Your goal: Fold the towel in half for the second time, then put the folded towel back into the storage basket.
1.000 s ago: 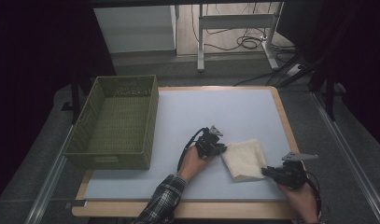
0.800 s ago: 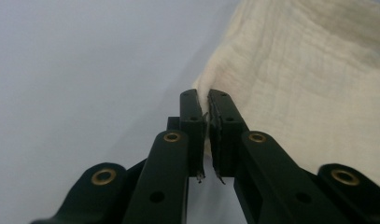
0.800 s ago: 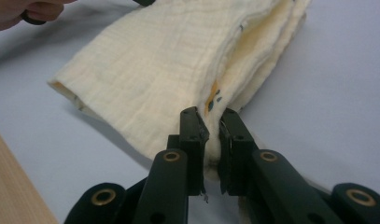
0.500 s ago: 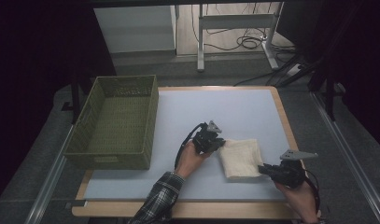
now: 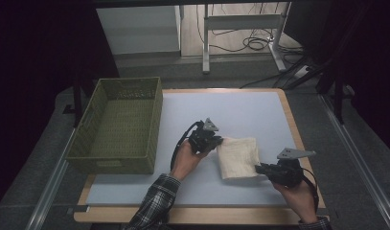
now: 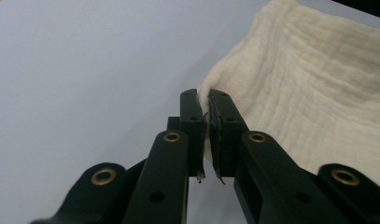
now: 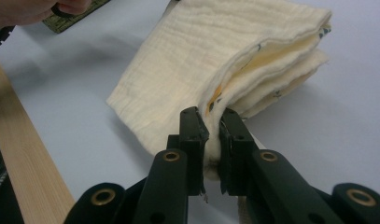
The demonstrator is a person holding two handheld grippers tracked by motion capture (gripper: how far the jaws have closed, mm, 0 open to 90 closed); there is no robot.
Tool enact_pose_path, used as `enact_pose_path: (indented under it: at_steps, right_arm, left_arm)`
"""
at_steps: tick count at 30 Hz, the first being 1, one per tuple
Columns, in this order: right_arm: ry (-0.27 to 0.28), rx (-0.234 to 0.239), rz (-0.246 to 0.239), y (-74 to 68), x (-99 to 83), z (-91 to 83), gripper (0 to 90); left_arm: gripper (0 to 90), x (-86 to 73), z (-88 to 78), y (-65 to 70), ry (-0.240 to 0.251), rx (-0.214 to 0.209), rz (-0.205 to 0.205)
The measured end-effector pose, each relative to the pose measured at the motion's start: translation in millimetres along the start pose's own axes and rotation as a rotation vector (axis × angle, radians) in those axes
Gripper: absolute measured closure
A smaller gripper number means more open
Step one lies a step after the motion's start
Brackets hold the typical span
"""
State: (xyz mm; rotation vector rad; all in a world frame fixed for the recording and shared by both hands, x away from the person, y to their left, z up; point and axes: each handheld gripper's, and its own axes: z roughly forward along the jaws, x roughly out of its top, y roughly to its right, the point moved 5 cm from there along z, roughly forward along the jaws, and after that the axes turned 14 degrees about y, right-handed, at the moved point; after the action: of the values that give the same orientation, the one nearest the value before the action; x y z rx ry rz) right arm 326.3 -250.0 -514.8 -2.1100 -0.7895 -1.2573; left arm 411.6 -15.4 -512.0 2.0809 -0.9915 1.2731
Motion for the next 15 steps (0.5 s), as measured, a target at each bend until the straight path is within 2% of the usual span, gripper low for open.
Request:
enact_pose_path:
  at_steps: [15]
  right_arm:
    - [0.015, 0.03, -0.016, -9.7, 14.8, 16.0, 80.9]
  left_arm:
    - [84.9, 6.4, -20.8, -14.0, -0.004, 0.039, 0.007]
